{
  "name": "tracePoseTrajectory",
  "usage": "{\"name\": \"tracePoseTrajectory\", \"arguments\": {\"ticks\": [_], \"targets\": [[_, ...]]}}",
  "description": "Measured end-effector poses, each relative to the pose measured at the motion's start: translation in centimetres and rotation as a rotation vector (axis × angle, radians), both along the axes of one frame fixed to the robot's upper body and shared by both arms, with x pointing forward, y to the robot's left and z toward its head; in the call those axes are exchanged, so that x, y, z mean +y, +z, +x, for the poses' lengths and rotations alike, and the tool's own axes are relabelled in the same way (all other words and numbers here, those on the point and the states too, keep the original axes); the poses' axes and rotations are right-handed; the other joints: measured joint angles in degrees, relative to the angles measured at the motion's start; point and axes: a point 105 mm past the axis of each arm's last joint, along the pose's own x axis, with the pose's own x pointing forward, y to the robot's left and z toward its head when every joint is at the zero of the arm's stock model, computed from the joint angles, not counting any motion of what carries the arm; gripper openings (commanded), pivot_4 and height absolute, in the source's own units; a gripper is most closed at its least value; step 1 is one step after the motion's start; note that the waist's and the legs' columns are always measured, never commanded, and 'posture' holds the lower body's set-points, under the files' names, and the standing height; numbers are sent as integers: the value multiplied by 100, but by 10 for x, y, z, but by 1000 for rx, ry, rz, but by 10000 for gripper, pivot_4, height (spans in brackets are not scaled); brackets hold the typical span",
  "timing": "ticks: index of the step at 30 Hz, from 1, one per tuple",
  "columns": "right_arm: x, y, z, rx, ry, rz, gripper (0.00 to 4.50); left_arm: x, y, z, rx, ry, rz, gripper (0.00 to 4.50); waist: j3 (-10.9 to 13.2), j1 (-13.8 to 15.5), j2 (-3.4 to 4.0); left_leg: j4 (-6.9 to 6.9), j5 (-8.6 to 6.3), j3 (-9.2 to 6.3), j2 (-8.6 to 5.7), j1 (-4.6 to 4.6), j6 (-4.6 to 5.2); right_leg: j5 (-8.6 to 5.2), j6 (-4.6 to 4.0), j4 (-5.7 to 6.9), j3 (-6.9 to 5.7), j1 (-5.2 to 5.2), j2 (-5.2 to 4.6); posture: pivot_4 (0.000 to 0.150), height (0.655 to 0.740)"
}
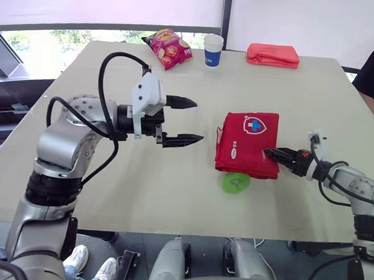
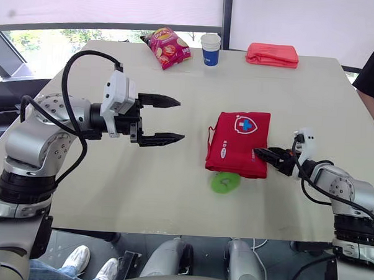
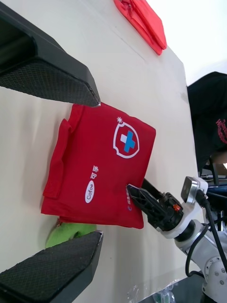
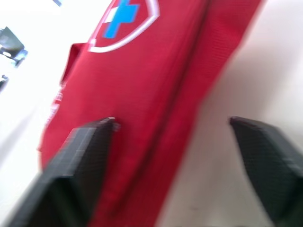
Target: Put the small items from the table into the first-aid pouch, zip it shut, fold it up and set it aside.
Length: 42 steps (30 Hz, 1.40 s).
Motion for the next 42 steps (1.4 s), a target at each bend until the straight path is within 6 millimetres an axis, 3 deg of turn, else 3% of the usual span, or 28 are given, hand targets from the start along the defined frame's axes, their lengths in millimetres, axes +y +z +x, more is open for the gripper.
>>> {"name": "tracePoseTrajectory", "arguments": {"ticks": [1, 2, 7, 11, 13, 16, 19, 20, 21, 22, 25, 28, 31, 33, 34, 38, 42], "targets": [[1, 0, 0, 2, -1, 7, 24559, 0, 0, 0, -1, 1, 0, 45000, 0, 0, 0, 0, 0, 1, 0, 0, 0, 0, 0, 0, 0, 0, 0, 1500, 7400], [3, 2, 2, 0, -7, 15, 17940, 0, 0, 0, -2, 2, -1, 45000, 0, -4, 0, 0, 0, 3, 0, 0, 0, 0, 0, 0, 2, 0, 0, 1500, 7400], [5, 6, 3, -4, -22, 36, 1295, 0, 1, 1, -5, 8, -3, 45000, 0, -2, 0, 0, 0, 3, 0, 0, 0, 0, -1, 0, 1, 0, -1, 1500, 7400], [5, 8, 6, -5, -67, 69, 507, 0, 1, 1, -7, 7, -3, 45000, 0, -1, 0, 0, 0, 2, 0, 0, 0, 0, 0, 0, 1, -1, -1, 1500, 7400], [-5, 14, 19, -40, -185, 109, 507, 0, 1, 1, -11, 4, -5, 45000, 3, 0, 5, 1, 0, 5, -1, -4, 0, 0, 0, 0, 2, -3, -1, 1500, 7400], [-33, 31, 39, -109, -396, 149, 507, -1, 2, 1, -18, 2, -6, 45000, 6, 6, 8, 1, 0, 5, -6, -9, 0, 1, 1, -1, 3, -6, -4, 1500, 7400], [-92, 54, 55, -181, -748, 216, 507, -2, 7, 3, -31, -1, -18, 45000, 7, 38, 9, -3, 0, -2, -8, -16, 0, 4, 2, -6, -4, -6, -6, 1500, 7400], [-103, 55, 56, -184, -811, 226, 507, -3, 8, 3, -36, -2, -21, 45000, 7, 31, 9, -6, 0, -1, -8, -16, -1, 9, 0, -9, -3, -6, -5, 1500, 7400], [-113, 54, 57, -177, -886, 242, 507, -3, 11, 4, -42, -3, -27, 45000, 7, 21, 9, -6, 0, -1, -7, -16, -1, 12, -1, -10, -3, -6, -4, 1500, 7400], [-143, 31, 58, -71, -1112, 267, 507, -6, 19, 7, -72, -6, -48, 45000, 8, -11, 10, -14, 1, 5, -7, -13, -1, 17, -9, -10, 3, -8, -2, 1500, 7400], [-150, 17, 60, -3, -1184, 294, 507, -7, 21, 11, -70, 1, -68, 45000, 12, -47, 19, -18, 1, 16, -4, -7, -1, 22, 0, -10, 13, -9, 1, 1500, 7400], [-148, 18, 68, 21, -1204, 297, 507, -10, 27, 13, -88, -2, -84, 45000, 11, -118, 17, -8, 1, 13, -4, -3, 0, 15, 16, -9, 12, -3, 1, 1500, 7400], [-146, 17, 67, -1, -1182, 268, 11996, -10, 29, 13, -93, -1, -85, 45000, 10, -119, 16, -5, 1, 9, -5, 0, 0, 12, 19, -7, 11, 2, 0, 1500, 7400], [-144, 12, 61, -14, -1152, 221, 22116, -10, 29, 13, -93, 2, -85, 45000, 10, -120, 16, -6, 0, 8, -4, -2, 1, 13, 20, -7, 13, 0, -1, 1500, 7400], [-144, 8, 54, -16, -1143, 174, 28517, -10, 29, 13, -93, 5, -86, 45000, 10, -125, 17, -10, 0, 10, -4, -5, 1, 14, 18, -7, 15, -3, -2, 1500, 7400], [-153, 7, 32, -37, -1127, 29, 44654, -7, 26, 12, -88, 25, -93, 45000, 10, -116, 19, -19, 1, 3, -4, -9, 0, 15, 14, -8, 27, -6, -4, 1500, 7400], [-162, 22, 2, -117, -1061, -131, 44895, -5, 28, 12, -88, 43, -122, 45000, 10, -109, 20, -22, 1, 4, -3, -9, 0, 10, 23, -16, 27, -5, -3, 1500, 7400]]}}
